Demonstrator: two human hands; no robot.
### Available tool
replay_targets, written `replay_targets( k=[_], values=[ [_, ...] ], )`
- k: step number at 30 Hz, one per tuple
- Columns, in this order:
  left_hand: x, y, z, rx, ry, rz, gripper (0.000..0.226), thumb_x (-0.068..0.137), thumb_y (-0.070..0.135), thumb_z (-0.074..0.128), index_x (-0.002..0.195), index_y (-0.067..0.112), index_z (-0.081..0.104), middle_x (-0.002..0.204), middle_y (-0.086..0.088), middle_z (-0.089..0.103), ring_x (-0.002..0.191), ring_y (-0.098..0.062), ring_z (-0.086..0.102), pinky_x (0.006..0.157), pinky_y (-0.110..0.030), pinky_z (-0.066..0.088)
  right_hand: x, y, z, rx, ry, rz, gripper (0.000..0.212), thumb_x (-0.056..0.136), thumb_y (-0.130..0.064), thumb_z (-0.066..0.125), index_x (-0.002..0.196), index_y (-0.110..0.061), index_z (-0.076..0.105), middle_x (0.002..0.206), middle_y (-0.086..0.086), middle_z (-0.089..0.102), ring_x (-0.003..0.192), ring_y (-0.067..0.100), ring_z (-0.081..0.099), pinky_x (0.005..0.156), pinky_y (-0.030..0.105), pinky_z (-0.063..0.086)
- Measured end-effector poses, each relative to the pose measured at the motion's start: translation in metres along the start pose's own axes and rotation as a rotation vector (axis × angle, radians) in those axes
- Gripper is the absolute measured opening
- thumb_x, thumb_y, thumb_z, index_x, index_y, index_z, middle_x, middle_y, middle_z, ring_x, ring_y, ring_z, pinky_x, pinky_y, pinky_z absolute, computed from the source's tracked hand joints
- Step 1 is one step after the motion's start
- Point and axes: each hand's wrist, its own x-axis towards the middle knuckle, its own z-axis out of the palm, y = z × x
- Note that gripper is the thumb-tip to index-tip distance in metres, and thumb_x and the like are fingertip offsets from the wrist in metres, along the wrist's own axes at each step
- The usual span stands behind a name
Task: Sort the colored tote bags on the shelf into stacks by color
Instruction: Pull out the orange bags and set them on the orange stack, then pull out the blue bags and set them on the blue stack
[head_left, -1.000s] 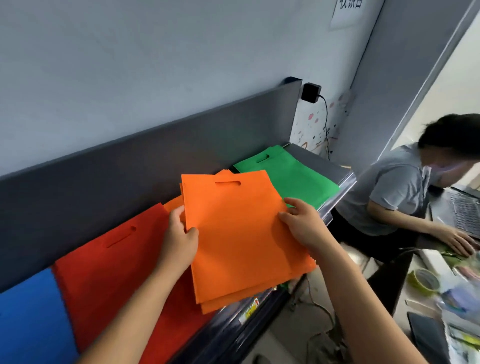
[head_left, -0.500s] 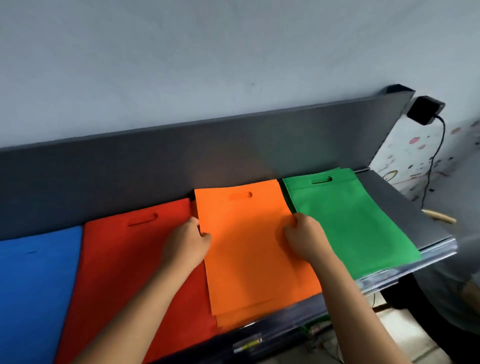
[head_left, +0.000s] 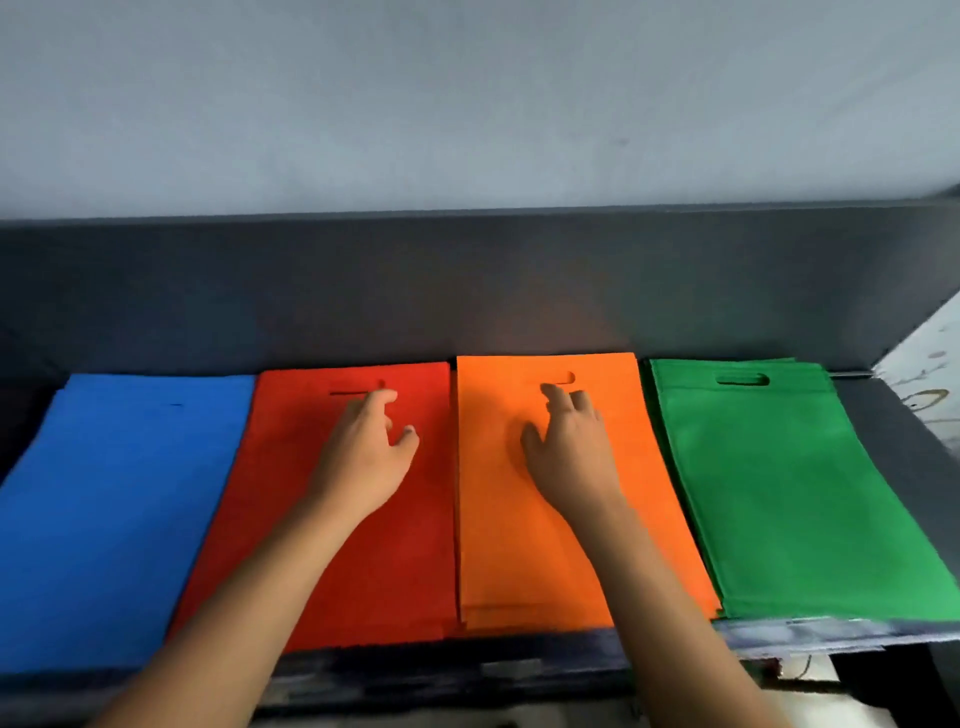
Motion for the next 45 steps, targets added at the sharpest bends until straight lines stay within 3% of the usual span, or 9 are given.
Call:
replay_targets(
  k=[6, 12, 16, 25, 32, 35, 40, 42, 45],
  values=[
    [-0.046, -0.109, -0.075, -0.006, 0.153, -0.254, 0.043, 0.096, 0.034, 0.065, 0.136, 0.02, 0.057, 0.109, -0.005, 0.062, 0.1, -0.027, 0.064, 0.095, -0.043, 0.052, 0.0, -0.111, 0.072, 0.185, -0.192, -0.209, 0.067, 0.097, -0.016, 0.063, 0.158, -0.005, 0.039, 0.135, 0.018, 0.059, 0.127, 0.037, 0.055, 0.107, 0.044, 0.046],
    [-0.112, -0.219, -0.179, -0.042, 0.339, -0.439, 0.042, 0.1, 0.036, 0.061, 0.138, 0.018, 0.054, 0.1, 0.003, 0.058, 0.089, -0.017, 0.06, 0.085, -0.035, 0.047, -0.044, -0.26, 0.14, 0.294, -0.392, -0.447, 0.062, 0.097, -0.016, 0.066, 0.155, -0.01, 0.045, 0.13, 0.012, 0.06, 0.105, 0.03, 0.067, 0.097, 0.044, 0.055],
    [-0.16, -0.285, -0.249, -0.07, 0.415, -0.51, 0.043, 0.104, 0.04, 0.054, 0.141, 0.018, 0.052, 0.1, 0.004, 0.056, 0.085, -0.009, 0.058, 0.077, -0.032, 0.045, -0.089, -0.349, 0.184, 0.324, -0.51, -0.517, 0.06, 0.1, -0.02, 0.066, 0.155, -0.015, 0.045, 0.13, 0.005, 0.058, 0.09, 0.02, 0.065, 0.09, 0.046, 0.059],
    [-0.265, -0.434, -0.377, -0.029, 0.528, -0.609, 0.035, 0.106, 0.037, 0.052, 0.137, 0.021, 0.054, 0.102, 0.006, 0.058, 0.085, -0.005, 0.06, 0.075, -0.029, 0.047, -0.177, -0.531, 0.29, 0.352, -0.659, -0.58, 0.058, 0.104, -0.033, 0.064, 0.157, -0.022, 0.041, 0.129, -0.003, 0.056, 0.093, 0.006, 0.063, 0.085, 0.032, 0.055],
    [-0.316, -0.516, -0.429, -0.04, 0.578, -0.668, 0.025, 0.104, 0.029, 0.055, 0.128, 0.022, 0.059, 0.098, 0.005, 0.058, 0.085, -0.004, 0.057, 0.069, -0.025, 0.041, -0.219, -0.593, 0.343, 0.31, -0.694, -0.609, 0.058, 0.105, -0.03, 0.063, 0.157, -0.018, 0.042, 0.128, -0.002, 0.053, 0.105, 0.012, 0.062, 0.092, 0.032, 0.054],
    [-0.318, -0.541, -0.43, -0.098, 0.613, -0.688, 0.023, 0.105, 0.029, 0.055, 0.126, 0.022, 0.06, 0.095, 0.003, 0.061, 0.082, -0.007, 0.059, 0.067, -0.022, 0.043, -0.222, -0.613, 0.356, 0.269, -0.709, -0.606, 0.057, 0.104, -0.029, 0.064, 0.156, -0.017, 0.043, 0.13, 0.0, 0.052, 0.1, 0.012, 0.063, 0.087, 0.031, 0.053],
    [-0.302, -0.581, -0.427, -0.227, 0.638, -0.721, 0.02, 0.104, 0.028, 0.056, 0.124, 0.024, 0.061, 0.093, 0.0, 0.064, 0.082, -0.013, 0.063, 0.071, -0.032, 0.052, -0.202, -0.659, 0.383, 0.21, -0.696, -0.609, 0.059, 0.104, -0.028, 0.065, 0.157, -0.015, 0.041, 0.14, 0.005, 0.051, 0.1, 0.01, 0.06, 0.089, 0.031, 0.053],
    [-0.29, -0.598, -0.432, -0.247, 0.624, -0.717, 0.017, 0.104, 0.026, 0.056, 0.12, 0.028, 0.06, 0.089, -0.002, 0.064, 0.078, -0.017, 0.064, 0.072, -0.038, 0.054, -0.189, -0.68, 0.396, 0.183, -0.701, -0.587, 0.062, 0.105, -0.03, 0.064, 0.159, -0.017, 0.038, 0.144, 0.007, 0.049, 0.093, 0.013, 0.064, 0.082, 0.034, 0.057],
    [-0.266, -0.628, -0.448, -0.227, 0.582, -0.704, 0.018, 0.103, 0.023, 0.055, 0.121, 0.025, 0.06, 0.09, -0.001, 0.063, 0.076, -0.014, 0.063, 0.068, -0.032, 0.051, -0.163, -0.707, 0.415, 0.134, -0.695, -0.548, 0.065, 0.106, -0.034, 0.062, 0.161, -0.018, 0.034, 0.154, 0.01, 0.043, 0.072, 0.01, 0.057, 0.065, 0.026, 0.049]
  ],
)
